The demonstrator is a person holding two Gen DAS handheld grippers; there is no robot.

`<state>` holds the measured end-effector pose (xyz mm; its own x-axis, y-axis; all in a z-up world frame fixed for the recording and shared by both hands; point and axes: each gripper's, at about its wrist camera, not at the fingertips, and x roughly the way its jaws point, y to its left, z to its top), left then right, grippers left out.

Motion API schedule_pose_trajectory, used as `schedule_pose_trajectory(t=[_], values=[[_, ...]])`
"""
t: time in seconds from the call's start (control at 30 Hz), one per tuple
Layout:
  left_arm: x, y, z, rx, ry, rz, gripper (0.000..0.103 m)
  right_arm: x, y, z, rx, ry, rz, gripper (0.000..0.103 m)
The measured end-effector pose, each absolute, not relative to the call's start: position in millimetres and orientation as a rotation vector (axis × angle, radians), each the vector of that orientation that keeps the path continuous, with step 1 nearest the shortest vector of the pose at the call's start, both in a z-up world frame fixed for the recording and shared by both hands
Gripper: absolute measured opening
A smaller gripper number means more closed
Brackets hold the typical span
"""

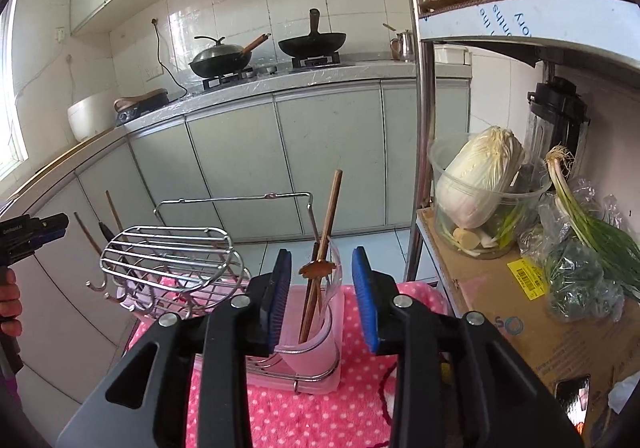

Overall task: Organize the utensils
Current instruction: 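Lower chopstick into the black spoon's cup while right gripper drops the fork into the other cup, then grasp the last wooden chopstick with left gripper while right gripper grasps the clear plastic spoon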

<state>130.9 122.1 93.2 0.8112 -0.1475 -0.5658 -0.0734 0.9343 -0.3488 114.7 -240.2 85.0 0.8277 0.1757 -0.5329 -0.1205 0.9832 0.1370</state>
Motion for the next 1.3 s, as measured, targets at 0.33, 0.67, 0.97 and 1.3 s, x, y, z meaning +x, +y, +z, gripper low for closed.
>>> schedule_pose_trajectory(t=[0.33,0.67,0.97,1.3], values=[[68.3,111.0,64.1,-0.371,0.643,-0.114,0.032,63.1,-234.0,33.4,0.203,0.719,0.293,0.032],[55.5,79.4,-7.8,-0.334,0.831,-0.172,0.032,64.4,-182.6,-82.5,0.315,1.142,0.456,0.032],[61.6,63.7,-39.2,-0.324,0.909,-0.220,0.032,81.7,-146.5,-118.3,0.281,1.250,0.415,0.032],[90.9,40.3,-64.6,-0.294,0.997,-0.237,0.031,84.9,-127.3,-136.7,0.176,1.232,0.370,0.004]])
